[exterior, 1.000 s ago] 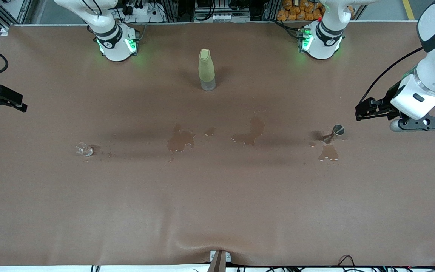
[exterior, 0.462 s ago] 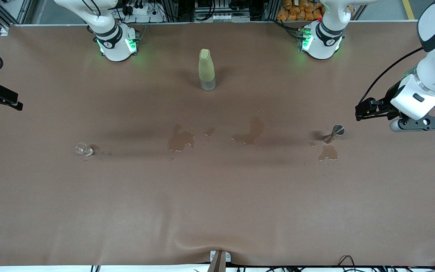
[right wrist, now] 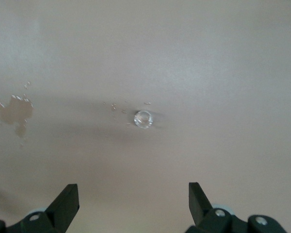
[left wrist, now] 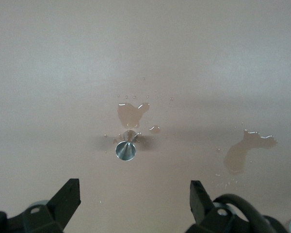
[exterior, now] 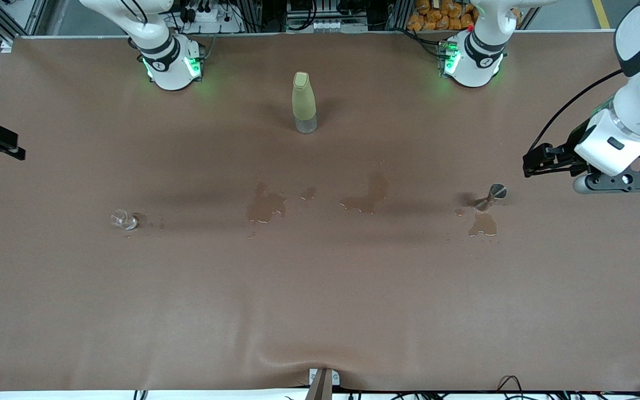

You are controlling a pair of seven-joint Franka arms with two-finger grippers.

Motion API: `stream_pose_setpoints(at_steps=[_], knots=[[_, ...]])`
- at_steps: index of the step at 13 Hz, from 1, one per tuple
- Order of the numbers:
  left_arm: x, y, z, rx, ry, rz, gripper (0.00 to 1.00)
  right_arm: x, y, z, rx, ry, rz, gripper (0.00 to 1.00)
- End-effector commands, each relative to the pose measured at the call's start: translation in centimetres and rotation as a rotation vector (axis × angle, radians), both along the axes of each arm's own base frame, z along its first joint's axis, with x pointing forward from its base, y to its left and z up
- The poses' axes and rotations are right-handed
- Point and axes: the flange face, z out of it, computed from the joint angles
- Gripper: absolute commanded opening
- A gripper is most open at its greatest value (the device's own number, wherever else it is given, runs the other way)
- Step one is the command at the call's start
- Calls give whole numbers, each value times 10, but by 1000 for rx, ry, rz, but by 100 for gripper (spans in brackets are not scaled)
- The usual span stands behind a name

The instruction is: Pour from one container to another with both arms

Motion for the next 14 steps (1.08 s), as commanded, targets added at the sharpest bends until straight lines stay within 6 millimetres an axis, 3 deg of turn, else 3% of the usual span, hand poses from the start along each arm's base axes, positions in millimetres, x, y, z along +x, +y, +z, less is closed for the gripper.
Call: stream_pose_setpoints(at_steps=[1,2,6,10,12,14], knots=[[-3,11,3,-25,10,-114,100,-8,-34,2,-5,4,160,100],[-2,16,0,-47,14,-171,100,-10,-45,1,-3,4,259,100],[5,75,-13,-225,-6,-336,100,-20,-91,-10,11,19,615,100],[16,107,-62,-283,19,-613,100,-24,-118,-23,-15,31,1009,100],[21,141,-87,-390,-16,-664,100,-21,-128,-33,-38,20,1210,100],[25,154,-106,-436,-33,-746,100,-21,-139,-42,-56,7,1324,100]])
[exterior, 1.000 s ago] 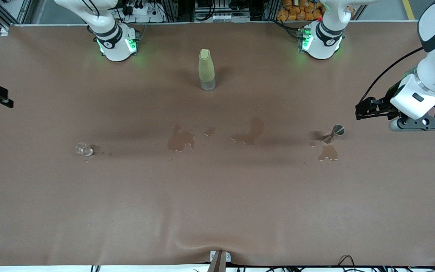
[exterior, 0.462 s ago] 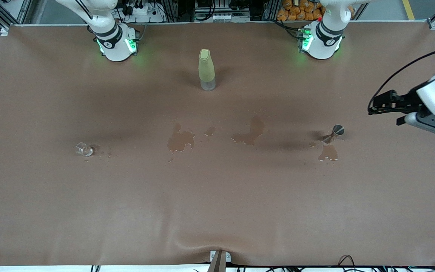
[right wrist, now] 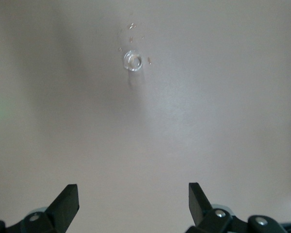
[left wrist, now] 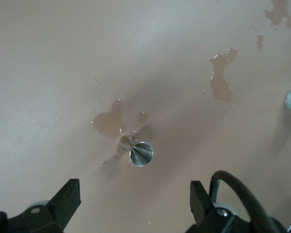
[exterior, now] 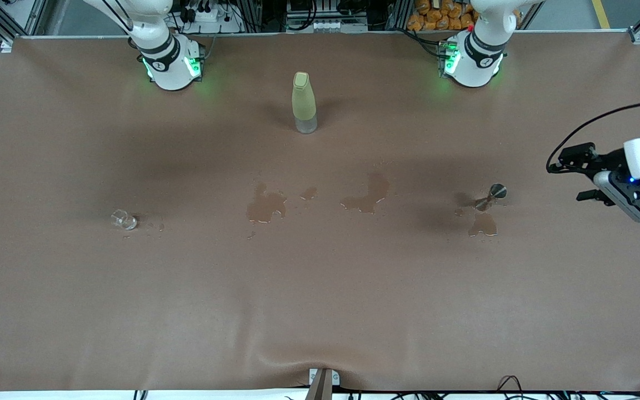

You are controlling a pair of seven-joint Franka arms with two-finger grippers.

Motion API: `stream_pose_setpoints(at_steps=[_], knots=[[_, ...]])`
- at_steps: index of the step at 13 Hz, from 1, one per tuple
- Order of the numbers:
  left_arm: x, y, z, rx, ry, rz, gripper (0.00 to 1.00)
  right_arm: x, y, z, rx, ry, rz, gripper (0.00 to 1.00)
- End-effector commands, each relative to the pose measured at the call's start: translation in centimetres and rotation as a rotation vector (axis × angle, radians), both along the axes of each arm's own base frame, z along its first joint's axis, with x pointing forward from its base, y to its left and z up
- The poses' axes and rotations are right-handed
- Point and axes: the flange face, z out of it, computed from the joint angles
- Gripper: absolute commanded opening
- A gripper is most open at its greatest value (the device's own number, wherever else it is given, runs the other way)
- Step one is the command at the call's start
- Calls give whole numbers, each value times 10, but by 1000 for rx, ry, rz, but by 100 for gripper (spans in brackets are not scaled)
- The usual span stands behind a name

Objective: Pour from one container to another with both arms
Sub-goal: 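Reach the left gripper to the steel jigger while the right gripper reaches the glass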

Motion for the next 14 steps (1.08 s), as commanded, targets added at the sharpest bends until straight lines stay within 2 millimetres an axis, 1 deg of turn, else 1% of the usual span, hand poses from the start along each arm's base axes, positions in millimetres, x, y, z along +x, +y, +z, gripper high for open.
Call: stream_pose_setpoints(at_steps=[1,2,3,4,5,6,7,9,10,11,13,14], knots=[[5,12,-13,-87,-49,-126,100,-4,-15,-11,-19,-13,124,100],[5,18,-18,-119,-80,-198,100,-4,-18,-22,-12,-19,140,100],[6,21,-30,-168,-96,-274,100,-4,-22,-38,4,-22,152,100],[6,26,-46,-241,-100,-327,100,-5,-24,-54,39,-37,158,100],[3,40,-63,-315,-104,-350,100,-7,-29,-70,66,-50,164,100],[0,45,-81,-380,-96,-381,100,-7,-32,-85,91,-62,168,100],[-2,52,-94,-421,-103,-420,100,-8,-36,-100,126,-71,170,100],[-3,60,-120,-480,-157,-538,100,-8,-40,-138,202,-81,178,100],[-5,68,-135,-515,-193,-601,100,-5,-40,-153,229,-90,188,100],[-6,72,-149,-548,-224,-658,100,-2,-40,-172,268,-88,199,100],[-9,81,-179,-610,-269,-727,100,3,-47,-213,354,-107,217,100],[-11,81,-195,-650,-294,-752,100,6,-48,-234,398,-123,233,100]])
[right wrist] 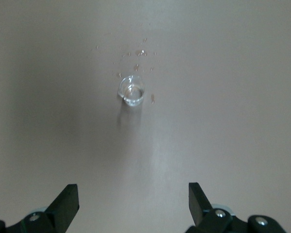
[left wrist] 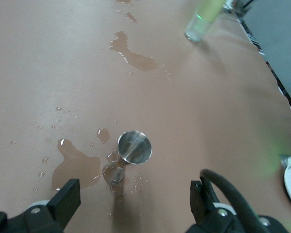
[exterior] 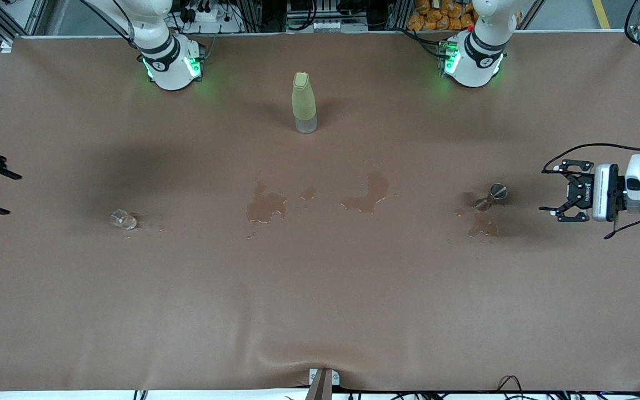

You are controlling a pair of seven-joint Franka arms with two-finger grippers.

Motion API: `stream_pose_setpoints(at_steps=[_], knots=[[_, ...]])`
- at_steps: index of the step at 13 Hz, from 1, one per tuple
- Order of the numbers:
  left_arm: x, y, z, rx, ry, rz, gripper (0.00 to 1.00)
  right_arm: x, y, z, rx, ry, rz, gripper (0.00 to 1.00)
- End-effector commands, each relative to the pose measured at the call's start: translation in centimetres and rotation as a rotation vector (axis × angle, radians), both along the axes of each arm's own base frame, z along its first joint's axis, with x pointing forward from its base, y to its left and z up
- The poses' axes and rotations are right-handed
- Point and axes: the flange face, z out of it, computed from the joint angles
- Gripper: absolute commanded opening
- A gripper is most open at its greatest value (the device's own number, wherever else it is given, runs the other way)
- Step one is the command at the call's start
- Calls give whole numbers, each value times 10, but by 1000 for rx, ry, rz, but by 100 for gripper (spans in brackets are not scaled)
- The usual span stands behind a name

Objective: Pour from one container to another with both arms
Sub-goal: 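Reach the left gripper to the steel jigger while the right gripper reaches the glass, then close the left gripper on the jigger while the right gripper closes on the glass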

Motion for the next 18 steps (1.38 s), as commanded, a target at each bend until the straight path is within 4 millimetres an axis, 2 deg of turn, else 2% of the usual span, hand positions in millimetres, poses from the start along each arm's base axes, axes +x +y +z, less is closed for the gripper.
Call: stream_pose_setpoints(at_steps=[1,3,5,11,15,18], knots=[[-4,9,-38,-136,-56,-64,100,4,-12,-53,110,-36,31,100],[-10,12,-75,-216,-75,-93,100,6,-13,-88,183,-64,58,100],[-16,14,-102,-283,-90,-92,100,6,-11,-125,259,-93,74,100],[-23,-7,-153,-397,-84,-83,100,-8,-4,-216,460,-178,105,100],[-18,-30,-160,-427,-90,-85,100,-20,0,-245,586,-217,118,100],[-16,-38,-165,-420,-94,-86,100,-27,7,-253,671,-210,146,100]])
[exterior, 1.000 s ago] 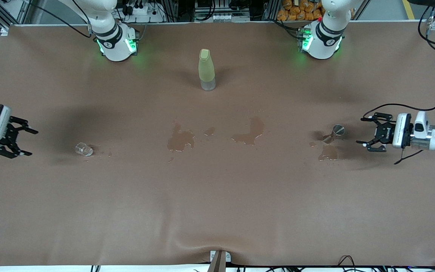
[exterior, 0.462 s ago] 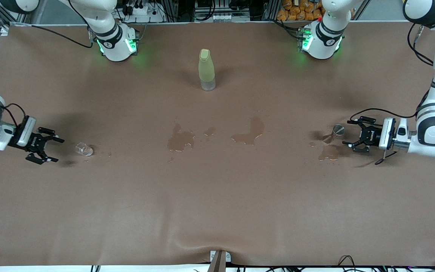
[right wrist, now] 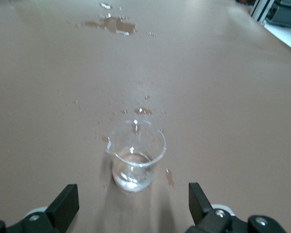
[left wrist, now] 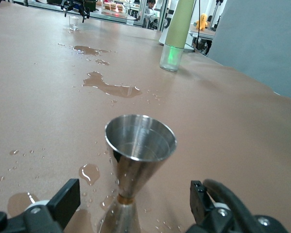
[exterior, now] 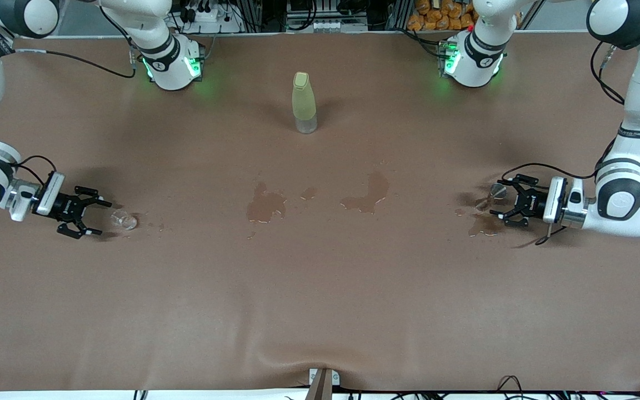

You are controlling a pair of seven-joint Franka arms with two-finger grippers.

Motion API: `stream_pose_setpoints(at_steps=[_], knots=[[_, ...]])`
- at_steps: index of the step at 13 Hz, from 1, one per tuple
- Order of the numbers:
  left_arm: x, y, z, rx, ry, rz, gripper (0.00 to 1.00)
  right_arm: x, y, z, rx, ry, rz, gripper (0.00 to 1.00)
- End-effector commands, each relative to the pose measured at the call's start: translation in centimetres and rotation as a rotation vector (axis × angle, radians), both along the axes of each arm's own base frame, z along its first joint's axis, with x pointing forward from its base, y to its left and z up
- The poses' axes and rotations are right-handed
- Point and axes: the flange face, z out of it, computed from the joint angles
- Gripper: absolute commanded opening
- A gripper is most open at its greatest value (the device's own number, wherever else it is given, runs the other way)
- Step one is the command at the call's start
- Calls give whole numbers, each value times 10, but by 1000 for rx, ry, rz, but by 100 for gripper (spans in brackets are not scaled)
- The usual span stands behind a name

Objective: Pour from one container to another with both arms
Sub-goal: 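Close the left gripper on the jigger while the right gripper closes on the glass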

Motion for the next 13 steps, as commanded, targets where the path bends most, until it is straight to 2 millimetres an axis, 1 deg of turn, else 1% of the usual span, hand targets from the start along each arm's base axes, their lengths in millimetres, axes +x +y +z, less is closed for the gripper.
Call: stream_pose_setpoints(at_steps=[1,2,3,4,5,6,7,8,9,10,12,13], knots=[[3,-3,-6,-19,-15,17,98,-7,-2,-13,73,-185,92,100],[2,-4,-9,-21,-16,15,96,-10,-2,-15,94,-198,102,100],[2,-3,-11,-19,-22,16,91,-14,-2,-20,111,-199,104,100],[3,-3,-13,-18,-27,16,81,-15,-3,-22,123,-208,101,100],[3,-4,-13,-17,-28,15,74,-17,-8,-26,125,-227,96,100],[4,-7,-13,-17,-28,9,68,-20,-14,-28,126,-239,88,100],[3,-7,-14,-18,-26,9,59,-23,-17,-33,129,-233,82,100],[4,-8,-13,-16,-28,8,57,-25,-22,-37,130,-232,74,100],[4,-7,-13,-15,-28,9,57,-26,-22,-43,147,-244,81,100],[4,-8,-14,-17,-27,8,53,-26,-17,-50,181,-257,84,100],[6,-6,-11,-12,-35,7,30,-30,-12,-62,222,-250,77,100],[7,-5,-10,-9,-39,6,23,-34,-11,-67,255,-251,80,100]])
